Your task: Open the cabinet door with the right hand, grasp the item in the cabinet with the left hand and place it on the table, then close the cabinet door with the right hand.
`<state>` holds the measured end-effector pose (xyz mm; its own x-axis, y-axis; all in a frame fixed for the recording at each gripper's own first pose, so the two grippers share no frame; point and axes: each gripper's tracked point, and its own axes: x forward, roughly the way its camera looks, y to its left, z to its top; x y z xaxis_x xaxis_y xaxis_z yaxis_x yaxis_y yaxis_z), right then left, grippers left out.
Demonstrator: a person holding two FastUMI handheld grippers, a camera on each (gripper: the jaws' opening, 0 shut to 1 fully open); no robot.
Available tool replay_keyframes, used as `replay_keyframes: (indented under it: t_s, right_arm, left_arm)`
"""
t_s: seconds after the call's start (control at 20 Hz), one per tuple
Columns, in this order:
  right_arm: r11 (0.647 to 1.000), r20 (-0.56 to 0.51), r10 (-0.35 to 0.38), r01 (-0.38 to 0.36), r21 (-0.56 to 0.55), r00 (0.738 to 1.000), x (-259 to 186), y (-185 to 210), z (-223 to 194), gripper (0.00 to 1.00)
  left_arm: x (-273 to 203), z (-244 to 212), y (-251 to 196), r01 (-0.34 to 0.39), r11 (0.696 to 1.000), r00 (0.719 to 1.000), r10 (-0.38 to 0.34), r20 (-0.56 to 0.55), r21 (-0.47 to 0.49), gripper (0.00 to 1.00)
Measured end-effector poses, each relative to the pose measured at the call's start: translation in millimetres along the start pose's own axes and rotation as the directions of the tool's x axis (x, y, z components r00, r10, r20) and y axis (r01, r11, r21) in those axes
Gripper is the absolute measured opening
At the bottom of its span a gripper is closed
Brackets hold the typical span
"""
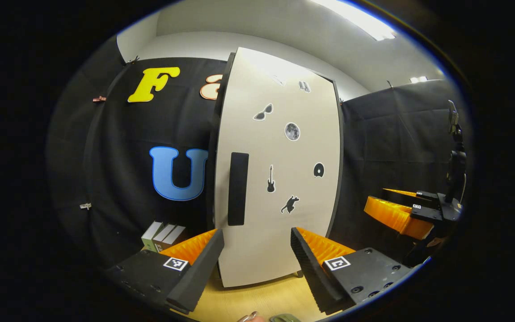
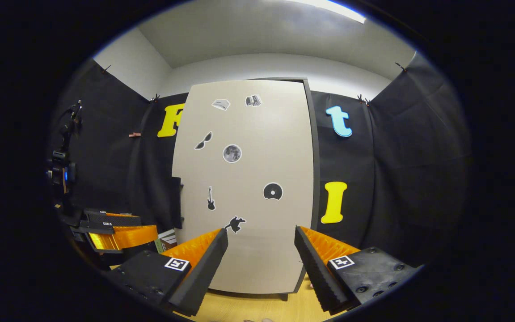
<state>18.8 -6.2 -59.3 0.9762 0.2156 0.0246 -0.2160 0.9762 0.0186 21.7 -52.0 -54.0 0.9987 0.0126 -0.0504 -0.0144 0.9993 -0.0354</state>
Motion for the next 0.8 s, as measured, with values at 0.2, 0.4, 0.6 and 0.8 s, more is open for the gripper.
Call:
replay_keyframes:
  t_s: [0.2, 0.4, 0.6, 0.8]
  right_arm:
    - [1.000, -0.011, -0.002, 0.002, -0.003, 1.000, -7, -2, -1, 0.97]
    - [1.000, -0.013, 0.004, -0.004, -0.005, 1.000, -10, -2, 0, 0.98]
    - [1.000, -0.018, 0.012, -0.012, -0.005, 1.000, -12, -1, 0, 0.98]
    - [1.000, -0.029, 0.015, -0.016, -0.016, 0.999, -13, 0, -3, 0.98]
  left_arm:
    - [0, -5, -3, 0.008, 1.000, 1.000, -0.008, -0.009, 0.002, 0.95]
    - [-3, -12, -2, 0.001, 1.000, 1.000, -0.001, -0.026, -0.002, 0.95]
    - [-4, -16, 2, -0.013, 1.000, 0.999, 0.014, -0.033, 0.016, 0.95]
    - [-4, -20, 4, -0.017, 1.000, 0.999, 0.018, -0.036, 0.018, 0.95]
